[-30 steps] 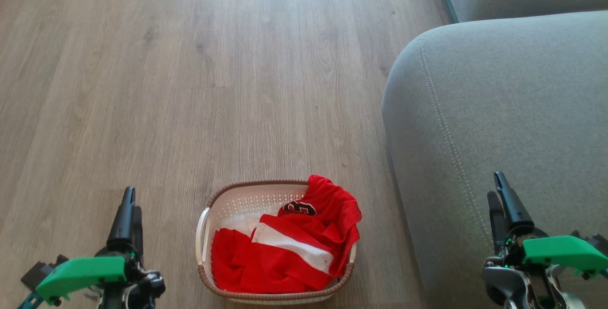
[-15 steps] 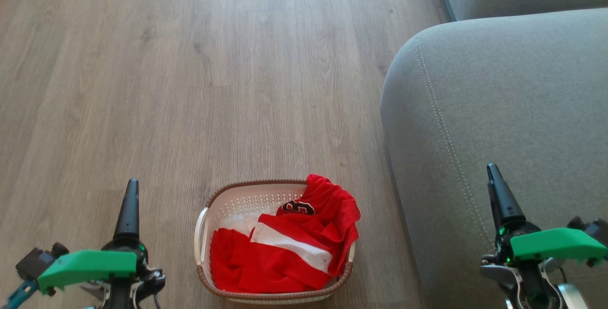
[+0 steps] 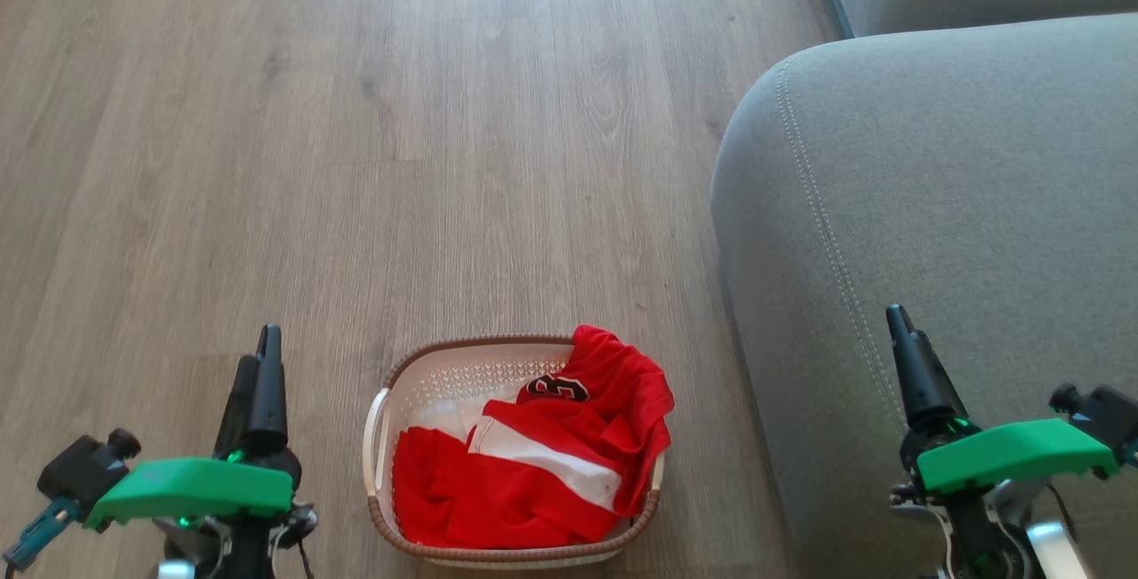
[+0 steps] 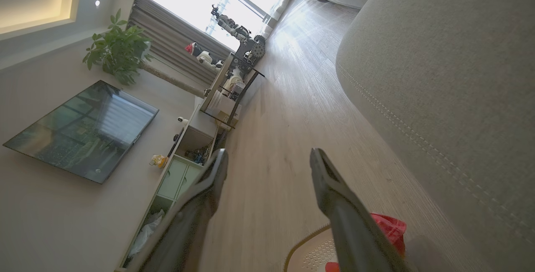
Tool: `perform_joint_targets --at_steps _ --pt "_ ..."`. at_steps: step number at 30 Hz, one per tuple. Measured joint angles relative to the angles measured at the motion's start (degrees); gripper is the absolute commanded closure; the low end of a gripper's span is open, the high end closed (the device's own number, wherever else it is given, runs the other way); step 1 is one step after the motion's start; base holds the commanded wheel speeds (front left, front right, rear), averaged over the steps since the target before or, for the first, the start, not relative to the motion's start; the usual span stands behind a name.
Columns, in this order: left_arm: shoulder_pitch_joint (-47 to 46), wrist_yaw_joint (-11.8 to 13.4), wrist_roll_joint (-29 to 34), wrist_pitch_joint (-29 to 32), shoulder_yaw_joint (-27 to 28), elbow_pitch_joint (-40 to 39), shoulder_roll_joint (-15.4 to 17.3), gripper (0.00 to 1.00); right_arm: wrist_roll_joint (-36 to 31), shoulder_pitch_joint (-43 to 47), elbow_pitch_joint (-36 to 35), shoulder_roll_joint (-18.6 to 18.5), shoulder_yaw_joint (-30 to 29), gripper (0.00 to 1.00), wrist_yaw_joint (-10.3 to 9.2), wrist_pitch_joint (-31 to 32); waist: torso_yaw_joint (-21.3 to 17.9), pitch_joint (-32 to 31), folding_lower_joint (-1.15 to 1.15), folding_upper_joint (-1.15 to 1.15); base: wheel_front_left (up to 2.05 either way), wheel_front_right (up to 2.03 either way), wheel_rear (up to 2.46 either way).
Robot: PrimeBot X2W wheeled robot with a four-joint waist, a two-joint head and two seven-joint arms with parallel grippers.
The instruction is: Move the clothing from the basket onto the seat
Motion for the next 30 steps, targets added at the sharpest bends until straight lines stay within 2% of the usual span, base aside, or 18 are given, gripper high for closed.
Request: perform_joint_targets --at_steps 30 --pt "0.05 0.0 19.94 -4.7 -1.72 -3.43 0.0 0.0 -18.47 -0.06 -2.53 -0.87 4.56 0.0 0.03 -4.79 -0.55 -0.05 0.0 0.0 0.0 0.0 0.0"
